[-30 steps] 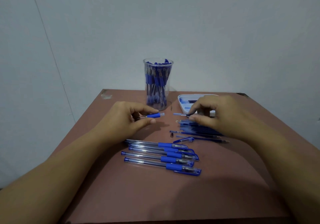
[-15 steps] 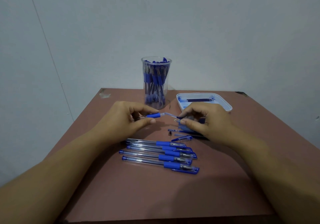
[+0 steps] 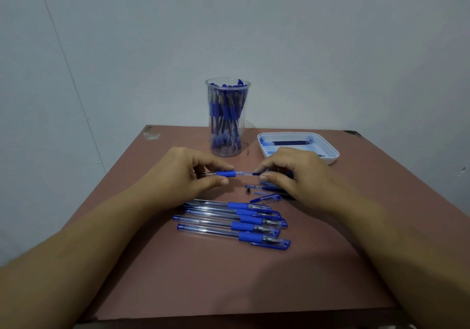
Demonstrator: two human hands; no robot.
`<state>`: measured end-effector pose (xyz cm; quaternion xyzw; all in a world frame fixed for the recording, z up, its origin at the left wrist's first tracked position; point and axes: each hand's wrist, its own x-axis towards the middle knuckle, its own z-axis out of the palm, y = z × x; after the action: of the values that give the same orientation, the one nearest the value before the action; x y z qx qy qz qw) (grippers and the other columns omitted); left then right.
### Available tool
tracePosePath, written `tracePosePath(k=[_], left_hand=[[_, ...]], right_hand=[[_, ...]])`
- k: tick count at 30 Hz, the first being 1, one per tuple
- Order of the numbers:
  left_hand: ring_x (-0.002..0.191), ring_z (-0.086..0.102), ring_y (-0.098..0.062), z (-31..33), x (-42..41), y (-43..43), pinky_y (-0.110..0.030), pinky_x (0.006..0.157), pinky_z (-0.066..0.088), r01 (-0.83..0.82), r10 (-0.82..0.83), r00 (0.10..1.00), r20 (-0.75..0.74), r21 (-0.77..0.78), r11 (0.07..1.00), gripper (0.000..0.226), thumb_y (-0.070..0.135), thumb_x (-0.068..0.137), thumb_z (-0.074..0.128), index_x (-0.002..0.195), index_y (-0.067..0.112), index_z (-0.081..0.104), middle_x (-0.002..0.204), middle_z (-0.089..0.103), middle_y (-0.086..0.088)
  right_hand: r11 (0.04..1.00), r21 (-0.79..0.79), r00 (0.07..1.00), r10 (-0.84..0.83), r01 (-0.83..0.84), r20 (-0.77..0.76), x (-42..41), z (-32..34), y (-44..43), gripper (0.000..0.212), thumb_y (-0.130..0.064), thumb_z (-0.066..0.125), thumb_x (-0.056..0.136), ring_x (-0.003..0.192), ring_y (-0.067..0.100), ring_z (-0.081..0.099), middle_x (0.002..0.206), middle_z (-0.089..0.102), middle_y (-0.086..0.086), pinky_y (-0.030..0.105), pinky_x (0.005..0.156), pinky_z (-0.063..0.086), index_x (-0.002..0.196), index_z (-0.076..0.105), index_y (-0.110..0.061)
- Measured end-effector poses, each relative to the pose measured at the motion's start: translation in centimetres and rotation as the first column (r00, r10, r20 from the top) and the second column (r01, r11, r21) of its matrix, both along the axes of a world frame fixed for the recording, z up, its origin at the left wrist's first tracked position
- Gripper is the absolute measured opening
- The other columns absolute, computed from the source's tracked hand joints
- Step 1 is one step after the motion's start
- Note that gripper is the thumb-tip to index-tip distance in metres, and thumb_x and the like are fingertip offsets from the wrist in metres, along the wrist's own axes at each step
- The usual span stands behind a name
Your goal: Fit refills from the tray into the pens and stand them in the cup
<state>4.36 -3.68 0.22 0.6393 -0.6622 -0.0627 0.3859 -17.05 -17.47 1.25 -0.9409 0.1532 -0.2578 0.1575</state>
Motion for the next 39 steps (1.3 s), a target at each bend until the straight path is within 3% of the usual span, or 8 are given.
tracePosePath(k=[7, 10, 13, 18, 23, 28, 34, 39], left_hand=[[0.059, 0.054, -0.004, 0.1, -0.1, -0.1, -0.009, 0.057, 0.04, 0.007, -0.007, 0.999, 0.032, -0.012, 1.0, 0.027, 0.032, 0.079, 0.076, 0.1, 0.048, 0.069, 0.069, 0.068, 0.015], [0.061, 0.054, -0.006, 0.0, 0.5, -0.1, -0.01, 0.058, 0.041, -0.006, 0.006, 1.0, 0.02, -0.014, 1.0, 0.025, 0.037, 0.079, 0.074, 0.101, 0.05, 0.068, 0.074, 0.071, 0.004], [0.06, 0.054, -0.006, -0.1, 0.5, 0.0, -0.01, 0.058, 0.041, -0.002, 0.003, 1.0, 0.024, -0.01, 1.0, 0.026, 0.035, 0.08, 0.075, 0.105, 0.043, 0.071, 0.074, 0.071, 0.003], [0.056, 0.051, -0.003, 0.1, 0.0, 0.1, -0.008, 0.056, 0.039, 0.009, -0.008, 0.999, 0.035, -0.029, 1.0, 0.025, 0.031, 0.08, 0.077, 0.104, 0.038, 0.074, 0.065, 0.066, 0.013], [0.058, 0.05, -0.005, 0.1, 0.3, 0.0, -0.012, 0.058, 0.041, 0.015, -0.013, 0.999, 0.037, -0.052, 0.999, 0.025, 0.032, 0.081, 0.075, 0.104, 0.042, 0.072, 0.075, 0.071, 0.011], [0.058, 0.05, -0.004, 0.0, 0.4, -0.1, -0.01, 0.059, 0.04, -0.001, 0.004, 0.999, 0.041, -0.064, 0.998, 0.025, 0.031, 0.081, 0.076, 0.106, 0.037, 0.074, 0.076, 0.071, 0.014], [0.066, 0.058, -0.005, 0.0, 0.4, -0.2, -0.011, 0.063, 0.043, 0.01, -0.006, 0.997, 0.072, -0.055, 0.998, 0.026, 0.033, 0.082, 0.075, 0.107, 0.036, 0.073, 0.087, 0.073, 0.016], [0.067, 0.06, -0.004, 0.0, 0.2, -0.2, -0.011, 0.064, 0.044, 0.014, -0.009, 0.997, 0.073, -0.066, 0.998, 0.026, 0.032, 0.081, 0.075, 0.107, 0.035, 0.074, 0.086, 0.073, 0.017]], right_hand=[[1.0, -0.017, 1.0, 0.026, -0.026, 0.008, -0.1, 0.0, 0.2, 0.031, -0.049, 0.064, 0.086, 0.093, -0.002, 0.056, 0.095, 0.06, -0.023, 0.011, 0.076, 0.043, 0.117, 0.061, -0.047], [0.999, -0.033, 0.998, -0.035, 0.036, 0.049, -0.8, -0.1, -0.9, 0.02, -0.059, 0.056, 0.081, 0.091, 0.003, 0.057, 0.096, 0.059, -0.022, 0.024, 0.076, 0.048, 0.101, 0.052, -0.055], [1.0, -0.012, 0.998, -0.011, 0.012, 0.06, -0.7, -0.4, -1.1, 0.004, -0.047, 0.058, 0.085, 0.087, 0.005, 0.059, 0.089, 0.06, -0.023, 0.035, 0.075, 0.052, 0.087, 0.056, -0.046], [0.999, 0.014, 0.998, 0.041, -0.041, 0.046, 0.0, -0.5, -0.6, 0.012, -0.029, 0.066, 0.09, 0.087, 0.007, 0.06, 0.09, 0.062, -0.017, 0.036, 0.078, 0.052, 0.097, 0.068, -0.039], [0.999, 0.026, 0.994, 0.018, -0.021, 0.104, -0.7, -0.4, -1.0, 0.02, -0.045, 0.063, 0.085, 0.09, 0.008, 0.06, 0.093, 0.061, -0.018, 0.028, 0.079, 0.05, 0.102, 0.058, -0.052], [0.999, 0.035, 0.989, -0.009, 0.004, 0.149, -0.6, -0.5, -1.1, 0.023, -0.025, 0.069, 0.087, 0.082, 0.008, 0.061, 0.086, 0.062, -0.019, 0.025, 0.072, 0.048, 0.084, 0.056, -0.044], [0.999, -0.002, 0.99, 0.047, -0.048, 0.131, 0.4, -0.7, -0.2, 0.025, -0.024, 0.068, 0.09, 0.089, 0.007, 0.061, 0.094, 0.063, -0.018, 0.026, 0.076, 0.051, 0.102, 0.062, -0.046], [0.999, 0.016, 0.989, 0.026, -0.028, 0.143, 0.5, -0.9, -0.5, 0.017, -0.023, 0.07, 0.089, 0.084, 0.008, 0.059, 0.088, 0.061, -0.018, 0.028, 0.073, 0.05, 0.094, 0.063, -0.038]])
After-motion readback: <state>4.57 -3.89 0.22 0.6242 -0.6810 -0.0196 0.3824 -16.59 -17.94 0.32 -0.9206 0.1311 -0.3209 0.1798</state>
